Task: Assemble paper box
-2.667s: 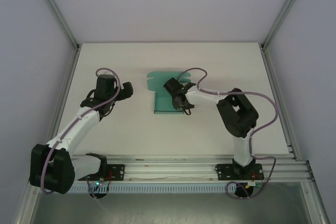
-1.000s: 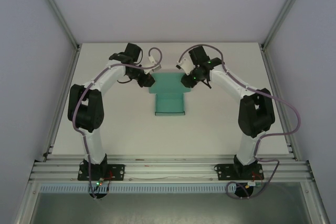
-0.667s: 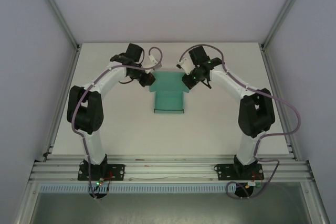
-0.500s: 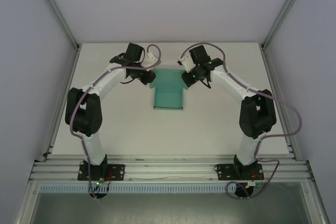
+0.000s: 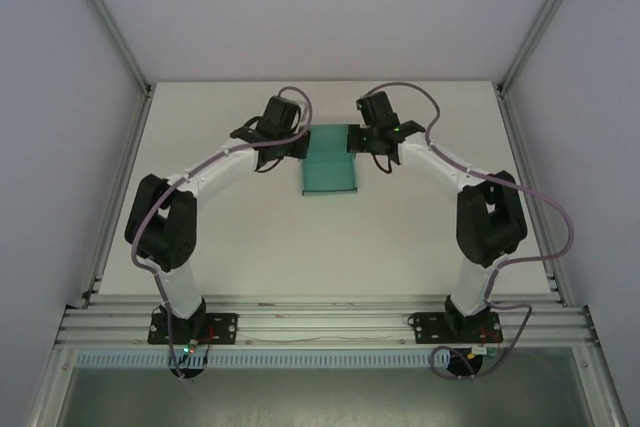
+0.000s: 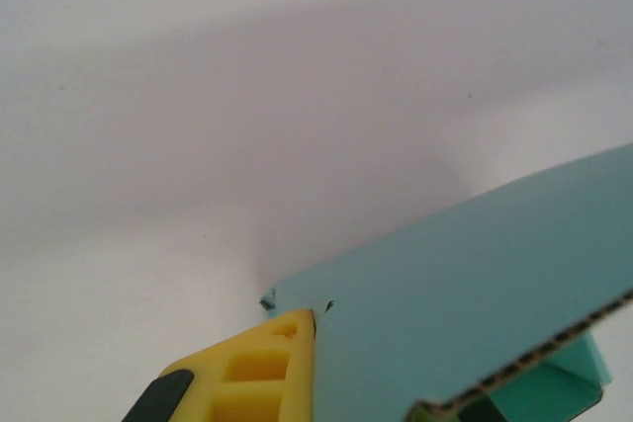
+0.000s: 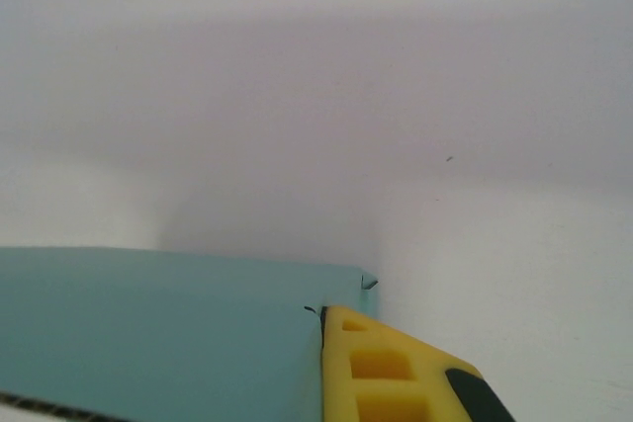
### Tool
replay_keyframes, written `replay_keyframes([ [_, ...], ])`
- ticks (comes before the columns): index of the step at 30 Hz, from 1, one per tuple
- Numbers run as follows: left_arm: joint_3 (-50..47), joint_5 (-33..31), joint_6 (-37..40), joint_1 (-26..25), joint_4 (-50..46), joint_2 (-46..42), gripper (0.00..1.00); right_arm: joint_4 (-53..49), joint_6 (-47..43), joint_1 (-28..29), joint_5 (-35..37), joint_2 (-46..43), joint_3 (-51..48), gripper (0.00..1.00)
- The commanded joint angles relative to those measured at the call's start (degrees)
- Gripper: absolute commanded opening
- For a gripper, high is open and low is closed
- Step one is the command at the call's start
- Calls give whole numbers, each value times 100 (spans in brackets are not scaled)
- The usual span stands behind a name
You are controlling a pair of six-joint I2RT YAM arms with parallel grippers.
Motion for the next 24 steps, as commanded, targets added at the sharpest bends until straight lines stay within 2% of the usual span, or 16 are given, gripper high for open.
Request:
replay_keyframes([
  [1,-12,-435,-1146,6,618,-20,0,778,946,202,316,-192,-138,0],
  [10,-230,-528,-2051,-138,1205,42,0,1045,1325,494,1027,-138,-170,0],
  [16,-283,-740,-2088,-287,1337,175,0,1387,1656,562,1127,-25,-282,0],
  [24,-490,-520,-2011,-312,1868,466,0,1553,1646,587,1178,126,-514,0],
])
